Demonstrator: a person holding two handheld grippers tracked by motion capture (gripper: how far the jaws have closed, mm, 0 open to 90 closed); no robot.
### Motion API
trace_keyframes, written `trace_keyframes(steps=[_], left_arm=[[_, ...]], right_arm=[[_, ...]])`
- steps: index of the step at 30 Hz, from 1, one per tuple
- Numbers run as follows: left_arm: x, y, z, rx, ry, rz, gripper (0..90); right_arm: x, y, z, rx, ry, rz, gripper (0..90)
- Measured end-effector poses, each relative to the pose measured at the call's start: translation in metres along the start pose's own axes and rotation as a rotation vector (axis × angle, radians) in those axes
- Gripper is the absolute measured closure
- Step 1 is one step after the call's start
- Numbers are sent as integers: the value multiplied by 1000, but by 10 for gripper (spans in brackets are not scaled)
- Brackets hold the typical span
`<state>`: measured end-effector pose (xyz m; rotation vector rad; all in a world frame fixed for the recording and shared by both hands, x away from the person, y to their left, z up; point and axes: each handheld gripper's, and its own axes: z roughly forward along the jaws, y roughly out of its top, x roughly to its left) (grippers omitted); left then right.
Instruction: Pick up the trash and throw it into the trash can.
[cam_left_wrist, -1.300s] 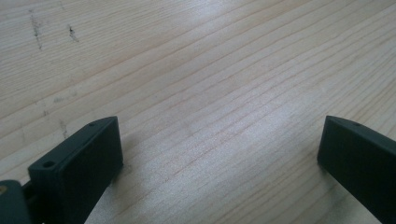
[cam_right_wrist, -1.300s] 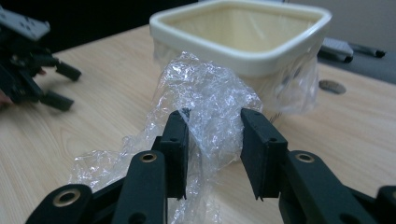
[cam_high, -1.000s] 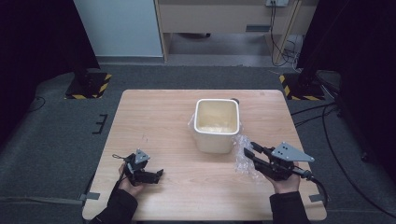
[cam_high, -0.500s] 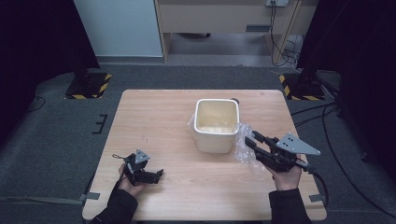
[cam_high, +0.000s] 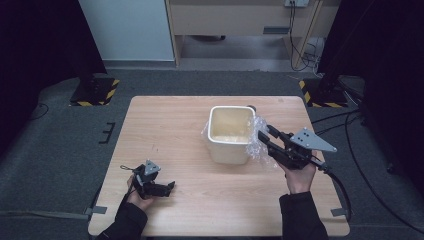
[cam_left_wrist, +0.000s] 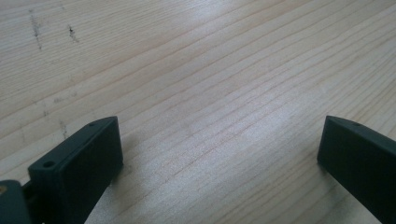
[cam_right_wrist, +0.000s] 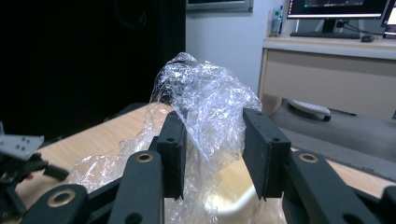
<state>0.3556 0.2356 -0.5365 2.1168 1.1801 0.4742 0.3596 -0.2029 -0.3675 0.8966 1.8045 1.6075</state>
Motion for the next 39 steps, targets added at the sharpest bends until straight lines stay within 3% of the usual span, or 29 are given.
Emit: trace_keyframes(steps=[12,25,39], left_arm=[[0,0,0,0,0,0,0],[0,0,0,0,0,0,0],[0,0,0,0,0,0,0]], right_arm=[[-1,20,29,-22,-23,1,616],[-6,16,63,-9,-56,24,616],[-27,10,93,-32,-131,63,616]])
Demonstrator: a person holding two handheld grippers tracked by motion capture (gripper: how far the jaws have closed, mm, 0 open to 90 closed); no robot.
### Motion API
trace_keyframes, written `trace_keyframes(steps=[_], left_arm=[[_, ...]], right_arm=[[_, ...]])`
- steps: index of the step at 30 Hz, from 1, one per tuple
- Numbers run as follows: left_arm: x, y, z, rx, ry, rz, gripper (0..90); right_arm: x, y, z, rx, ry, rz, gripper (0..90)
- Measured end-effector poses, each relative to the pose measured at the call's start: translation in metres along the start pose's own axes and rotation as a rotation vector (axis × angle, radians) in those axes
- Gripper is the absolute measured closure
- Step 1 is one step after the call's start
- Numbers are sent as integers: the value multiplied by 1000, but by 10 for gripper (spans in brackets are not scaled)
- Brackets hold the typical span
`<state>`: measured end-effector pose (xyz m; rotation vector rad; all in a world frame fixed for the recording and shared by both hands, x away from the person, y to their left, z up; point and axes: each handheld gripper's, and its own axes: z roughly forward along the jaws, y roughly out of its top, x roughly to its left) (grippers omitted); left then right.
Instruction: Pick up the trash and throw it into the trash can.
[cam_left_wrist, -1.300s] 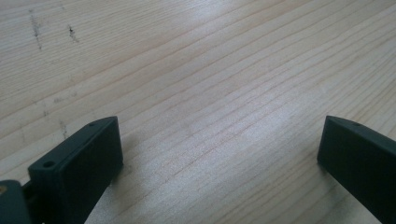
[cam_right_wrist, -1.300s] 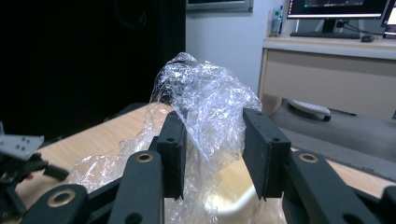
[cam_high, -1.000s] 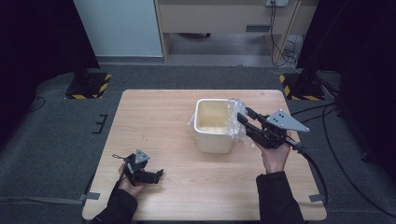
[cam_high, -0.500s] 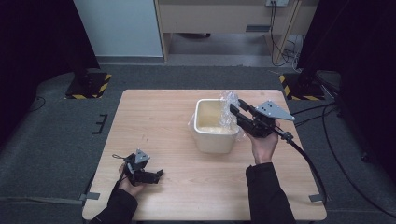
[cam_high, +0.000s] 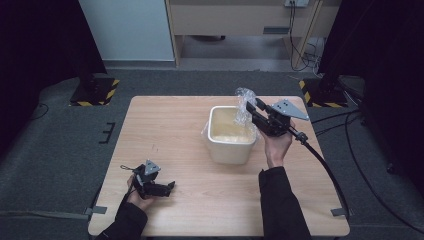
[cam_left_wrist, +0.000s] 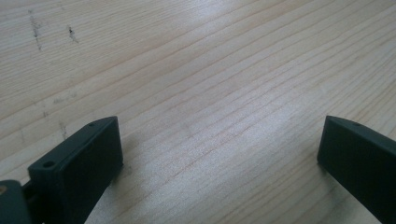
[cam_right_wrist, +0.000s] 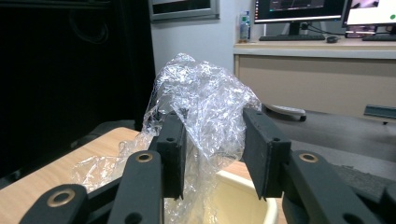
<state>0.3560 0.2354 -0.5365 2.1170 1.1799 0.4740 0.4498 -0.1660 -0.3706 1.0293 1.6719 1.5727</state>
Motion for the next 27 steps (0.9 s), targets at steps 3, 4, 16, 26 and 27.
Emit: trace_keyframes(steps=[3,4,16,26,27], left_arm=[[0,0,0,1,0,0,0],[0,0,0,1,0,1,0],[0,0,0,0,0,1,0],[0,0,0,0,0,1,0],[0,0,0,0,0,1,0]], right_arm=[[0,-4,6,-2,-7,-1,616],[0,-6,8,1,-9,-2,616],[-1,-26,30,75,-3,-24,432],[-7,-6,10,27,-37,1,216],[-7,-4,6,28,-41,-4,202]])
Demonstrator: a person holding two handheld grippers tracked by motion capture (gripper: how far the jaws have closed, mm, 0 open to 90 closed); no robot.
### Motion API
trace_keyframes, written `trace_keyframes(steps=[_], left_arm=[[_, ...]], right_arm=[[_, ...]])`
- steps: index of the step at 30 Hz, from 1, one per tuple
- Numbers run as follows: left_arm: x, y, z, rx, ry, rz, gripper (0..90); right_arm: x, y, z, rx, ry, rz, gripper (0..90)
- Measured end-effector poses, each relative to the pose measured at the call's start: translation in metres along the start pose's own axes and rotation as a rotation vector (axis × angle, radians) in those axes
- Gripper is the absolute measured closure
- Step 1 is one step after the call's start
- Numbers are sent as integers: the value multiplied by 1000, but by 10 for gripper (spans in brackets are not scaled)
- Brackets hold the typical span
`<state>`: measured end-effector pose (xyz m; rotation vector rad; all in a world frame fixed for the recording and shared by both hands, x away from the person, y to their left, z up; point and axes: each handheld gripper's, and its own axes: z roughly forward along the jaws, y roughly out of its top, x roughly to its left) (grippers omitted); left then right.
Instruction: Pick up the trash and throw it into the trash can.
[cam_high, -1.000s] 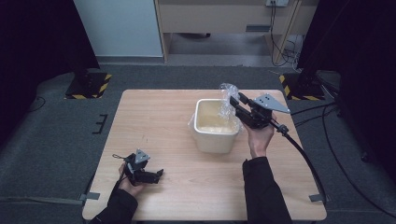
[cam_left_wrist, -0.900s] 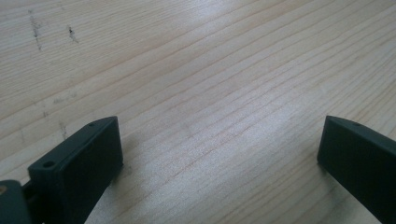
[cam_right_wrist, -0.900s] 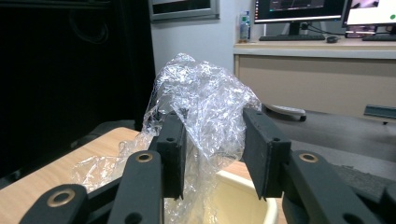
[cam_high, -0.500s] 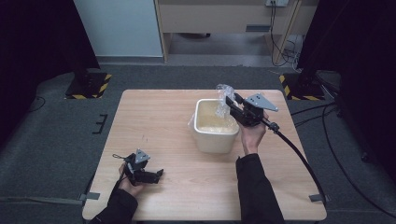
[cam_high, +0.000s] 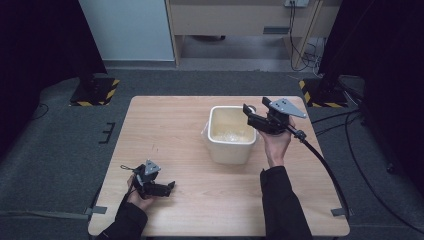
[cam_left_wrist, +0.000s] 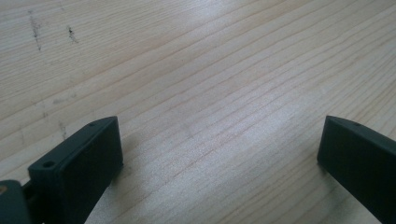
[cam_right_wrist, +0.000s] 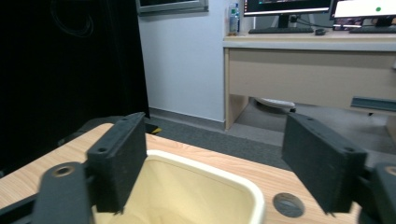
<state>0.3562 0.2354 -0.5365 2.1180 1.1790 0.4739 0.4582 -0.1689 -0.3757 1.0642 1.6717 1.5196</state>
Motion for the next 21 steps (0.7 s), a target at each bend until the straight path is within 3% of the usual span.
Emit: trace_keyframes(steps=[2,8,14,21], left_arm=[[0,0,0,0,0,0,0],[0,0,0,0,0,0,0],[0,0,0,0,1,0,0],[0,0,0,0,1,0,0]], right_arm=[[0,2,-7,16,-6,-12,173],[1,-4,-31,58,37,15,118],[3,-37,-58,108,26,25,69],[-1,-61,-80,156,33,19,66]])
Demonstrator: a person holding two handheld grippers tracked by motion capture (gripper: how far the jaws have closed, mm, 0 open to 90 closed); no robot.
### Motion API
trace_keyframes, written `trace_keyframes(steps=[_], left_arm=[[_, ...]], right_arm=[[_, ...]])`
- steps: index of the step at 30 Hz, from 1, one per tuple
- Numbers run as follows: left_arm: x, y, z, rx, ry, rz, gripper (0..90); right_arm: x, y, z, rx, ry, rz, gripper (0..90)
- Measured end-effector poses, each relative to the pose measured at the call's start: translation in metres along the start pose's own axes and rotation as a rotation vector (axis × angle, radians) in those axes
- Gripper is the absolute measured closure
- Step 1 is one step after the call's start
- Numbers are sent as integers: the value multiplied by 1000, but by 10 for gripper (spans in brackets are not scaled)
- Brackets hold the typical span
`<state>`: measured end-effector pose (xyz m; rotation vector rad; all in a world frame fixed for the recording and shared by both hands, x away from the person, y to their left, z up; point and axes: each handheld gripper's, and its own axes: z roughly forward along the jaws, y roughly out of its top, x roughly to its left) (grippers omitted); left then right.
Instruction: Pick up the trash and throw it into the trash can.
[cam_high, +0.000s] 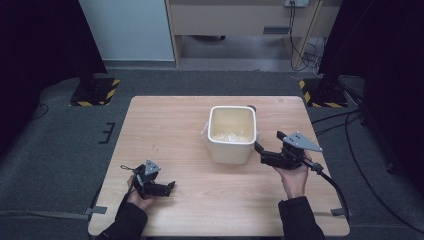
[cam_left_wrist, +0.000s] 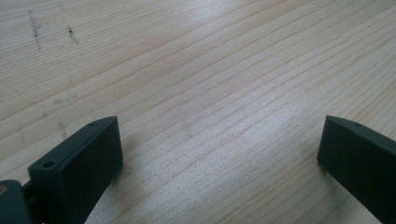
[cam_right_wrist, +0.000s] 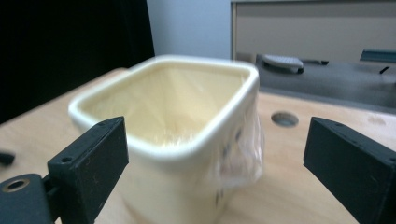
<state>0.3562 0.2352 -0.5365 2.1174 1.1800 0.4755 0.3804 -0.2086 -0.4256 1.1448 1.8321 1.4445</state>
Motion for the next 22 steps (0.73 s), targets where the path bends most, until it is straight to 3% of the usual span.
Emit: trace_keyframes(steps=[1,5,8,11,16,22], left_arm=[[0,0,0,0,-1,0,0],[0,0,0,0,0,0,0],[0,0,0,0,-1,0,0],[0,0,0,0,-1,0,0],[0,0,0,0,-1,0,0],[0,0,0,0,-1,1,0]], right_arm=[[-2,-11,-6,24,1,-9,65],[-6,-27,-11,70,-7,-11,61],[-12,-45,-12,103,-2,29,66],[-19,-65,-10,185,-50,4,65],[-25,-76,-6,233,-83,3,68],[-33,-91,-1,329,-125,-11,67]])
